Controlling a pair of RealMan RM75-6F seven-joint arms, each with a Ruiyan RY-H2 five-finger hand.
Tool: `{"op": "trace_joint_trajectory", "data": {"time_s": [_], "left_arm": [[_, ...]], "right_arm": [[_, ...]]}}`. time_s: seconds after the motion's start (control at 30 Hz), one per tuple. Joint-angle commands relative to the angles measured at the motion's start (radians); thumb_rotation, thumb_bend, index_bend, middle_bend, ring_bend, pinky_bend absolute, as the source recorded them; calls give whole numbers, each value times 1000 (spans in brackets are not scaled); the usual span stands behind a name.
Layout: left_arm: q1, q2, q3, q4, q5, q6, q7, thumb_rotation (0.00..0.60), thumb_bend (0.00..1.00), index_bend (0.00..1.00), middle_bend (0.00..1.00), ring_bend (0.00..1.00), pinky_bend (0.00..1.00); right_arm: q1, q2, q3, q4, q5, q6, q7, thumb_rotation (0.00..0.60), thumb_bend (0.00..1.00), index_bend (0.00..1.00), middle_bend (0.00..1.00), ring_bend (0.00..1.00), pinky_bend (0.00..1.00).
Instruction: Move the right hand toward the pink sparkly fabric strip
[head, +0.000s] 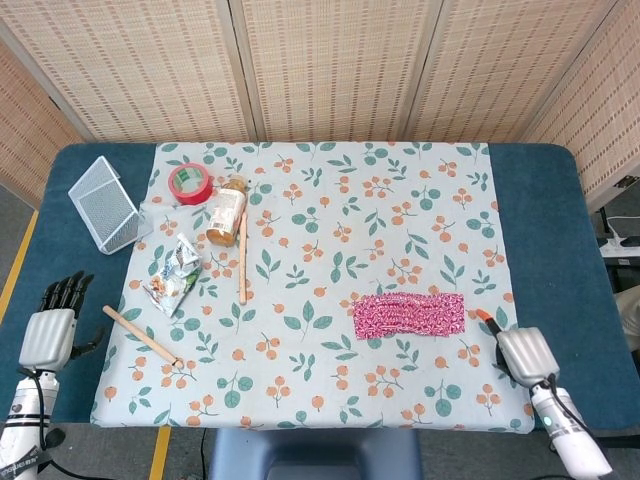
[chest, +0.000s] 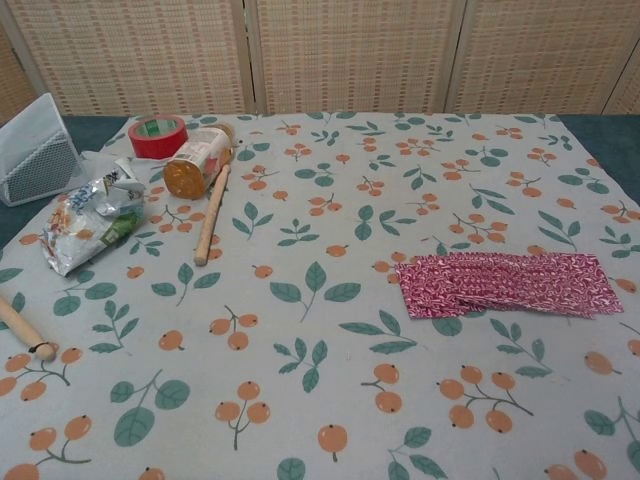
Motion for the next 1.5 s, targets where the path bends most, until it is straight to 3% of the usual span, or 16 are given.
{"op": "trace_joint_trajectory", "data": {"time_s": [0.03,0.6,1.2,1.33,1.5], "left_arm": [[1,1,-1,-1,-1,0,-2,600,334,0,0,0,83],[1,8,-5,-5,-7,-17,-15,600,333,0,0,0,89],[2,9,-7,-6,-8,-19,-14,600,333,0,0,0,97],[2,8,-6,-6,-10,-22,-8,600,334,0,0,0,97],[2,6,-7,-7,-13,-23,-1,600,334,0,0,0,98]], "right_arm": [[39,-37,13,29,31,-49,-13,600,1000,123,817,827,878],[118,-124,29,122,117,-156,-21,600,1000,159,822,828,879],[154,-172,112,308,289,-180,-25,600,1000,192,822,828,879],[142,-154,105,272,248,-138,13,600,1000,184,822,828,879],[107,-100,46,144,103,-34,52,600,1000,159,822,828,879]]}}
